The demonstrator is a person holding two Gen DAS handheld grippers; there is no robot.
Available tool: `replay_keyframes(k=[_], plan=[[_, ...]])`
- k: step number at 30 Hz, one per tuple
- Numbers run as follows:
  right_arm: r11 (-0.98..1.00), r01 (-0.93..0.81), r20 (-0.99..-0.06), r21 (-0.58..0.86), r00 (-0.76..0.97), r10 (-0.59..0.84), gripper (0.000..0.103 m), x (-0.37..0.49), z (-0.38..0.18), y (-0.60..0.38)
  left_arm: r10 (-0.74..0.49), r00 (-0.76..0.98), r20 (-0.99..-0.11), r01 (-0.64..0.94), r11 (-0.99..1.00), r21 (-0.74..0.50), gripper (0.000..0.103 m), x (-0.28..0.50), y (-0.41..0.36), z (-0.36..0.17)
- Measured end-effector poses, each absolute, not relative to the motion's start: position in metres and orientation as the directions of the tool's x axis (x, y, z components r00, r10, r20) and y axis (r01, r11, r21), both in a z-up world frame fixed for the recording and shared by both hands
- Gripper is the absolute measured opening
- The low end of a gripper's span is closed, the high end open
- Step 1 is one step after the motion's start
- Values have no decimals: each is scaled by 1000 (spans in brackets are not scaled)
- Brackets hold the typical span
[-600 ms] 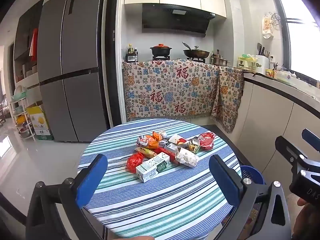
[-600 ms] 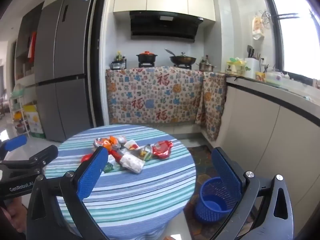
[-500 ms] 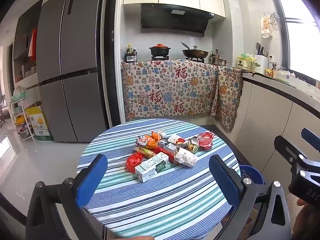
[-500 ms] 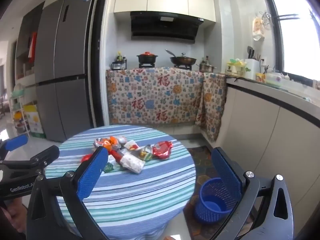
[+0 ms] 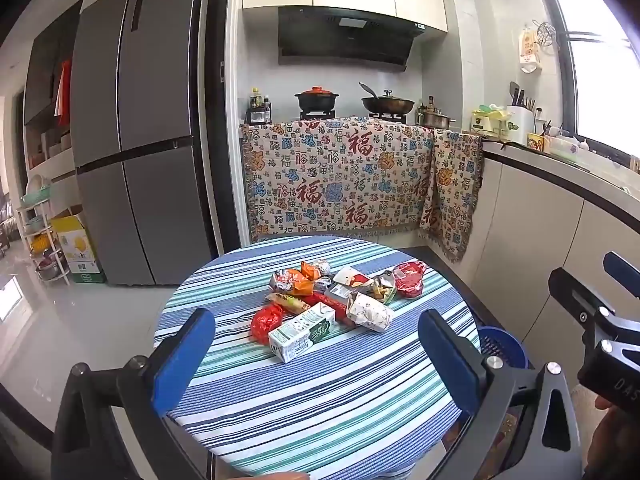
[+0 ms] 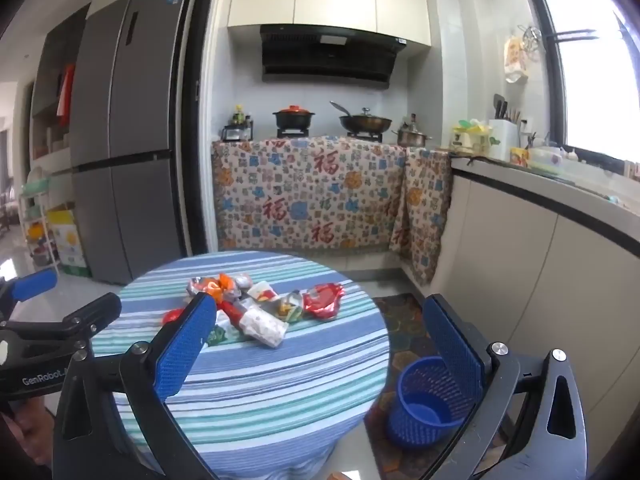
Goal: Collect trash
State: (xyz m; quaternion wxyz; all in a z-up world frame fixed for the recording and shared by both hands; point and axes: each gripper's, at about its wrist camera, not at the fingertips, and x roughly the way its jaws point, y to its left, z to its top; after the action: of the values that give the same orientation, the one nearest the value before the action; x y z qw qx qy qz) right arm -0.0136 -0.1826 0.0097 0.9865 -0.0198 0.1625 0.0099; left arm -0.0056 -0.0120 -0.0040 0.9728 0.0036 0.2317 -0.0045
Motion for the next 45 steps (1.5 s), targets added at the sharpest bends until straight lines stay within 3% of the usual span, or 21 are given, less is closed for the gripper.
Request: replay_keyframes(k=[45], plan=[[999,-7,-309,-34,951,-4,103,-10,3,-177,-23,892,-451,32,999,11,103,-6,-14,-2]])
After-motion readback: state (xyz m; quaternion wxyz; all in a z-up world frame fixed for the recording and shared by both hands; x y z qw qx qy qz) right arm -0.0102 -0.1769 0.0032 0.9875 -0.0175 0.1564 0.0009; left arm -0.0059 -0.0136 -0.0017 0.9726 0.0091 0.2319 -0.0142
